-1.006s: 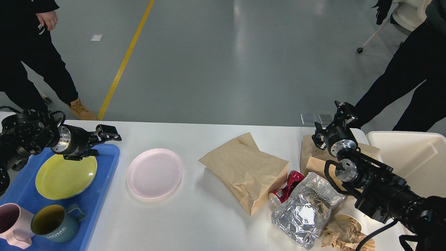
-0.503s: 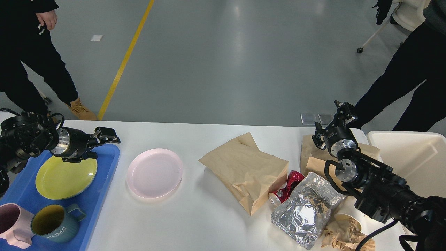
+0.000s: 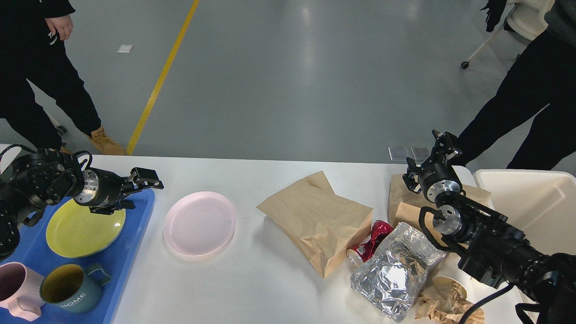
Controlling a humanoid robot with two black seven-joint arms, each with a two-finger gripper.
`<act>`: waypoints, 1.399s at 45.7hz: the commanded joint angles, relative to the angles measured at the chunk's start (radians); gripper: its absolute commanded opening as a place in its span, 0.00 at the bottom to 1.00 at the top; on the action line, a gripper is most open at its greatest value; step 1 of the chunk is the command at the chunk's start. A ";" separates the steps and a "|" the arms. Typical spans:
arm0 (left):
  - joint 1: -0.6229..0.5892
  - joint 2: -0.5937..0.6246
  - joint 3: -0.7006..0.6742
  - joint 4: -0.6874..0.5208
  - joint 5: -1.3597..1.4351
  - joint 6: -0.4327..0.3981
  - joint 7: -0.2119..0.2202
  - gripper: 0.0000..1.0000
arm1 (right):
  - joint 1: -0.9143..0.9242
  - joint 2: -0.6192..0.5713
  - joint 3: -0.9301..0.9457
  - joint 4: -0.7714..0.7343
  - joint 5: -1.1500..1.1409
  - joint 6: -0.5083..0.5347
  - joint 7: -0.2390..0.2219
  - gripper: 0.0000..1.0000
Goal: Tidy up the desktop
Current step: 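Reach the left gripper to the edge of the pink plate, then grip the pink plate rim with the left gripper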
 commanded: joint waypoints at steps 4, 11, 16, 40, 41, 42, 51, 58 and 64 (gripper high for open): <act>0.005 -0.009 -0.060 -0.013 0.006 -0.023 0.005 0.96 | 0.000 0.000 0.000 0.000 -0.001 0.000 0.000 1.00; 0.002 -0.014 -0.063 -0.015 0.004 -0.099 0.005 0.96 | 0.000 0.000 0.000 0.000 -0.001 0.000 0.000 1.00; -0.010 -0.023 -0.058 -0.047 0.004 -0.116 0.007 0.96 | 0.000 0.000 0.000 0.000 0.000 0.000 0.000 1.00; -0.099 -0.090 0.135 -0.236 0.007 -0.111 0.005 0.96 | 0.000 0.000 0.000 0.000 -0.001 0.000 0.000 1.00; -0.100 -0.089 0.138 -0.236 0.007 -0.113 0.005 0.96 | 0.000 0.000 0.000 0.000 -0.001 0.000 0.000 1.00; -0.102 -0.089 0.140 -0.236 0.007 -0.113 0.005 0.96 | 0.000 0.000 0.000 0.000 0.000 0.000 0.000 1.00; -0.108 -0.078 0.164 -0.237 0.007 -0.113 0.005 0.96 | 0.000 0.001 0.000 0.000 0.000 0.000 0.000 1.00; -0.108 -0.067 0.175 -0.236 0.006 -0.113 0.005 0.96 | 0.000 0.000 0.000 0.000 -0.001 0.000 0.000 1.00; -0.090 -0.049 0.173 -0.233 0.004 -0.091 0.007 0.96 | 0.000 0.000 0.000 0.000 -0.001 0.000 0.000 1.00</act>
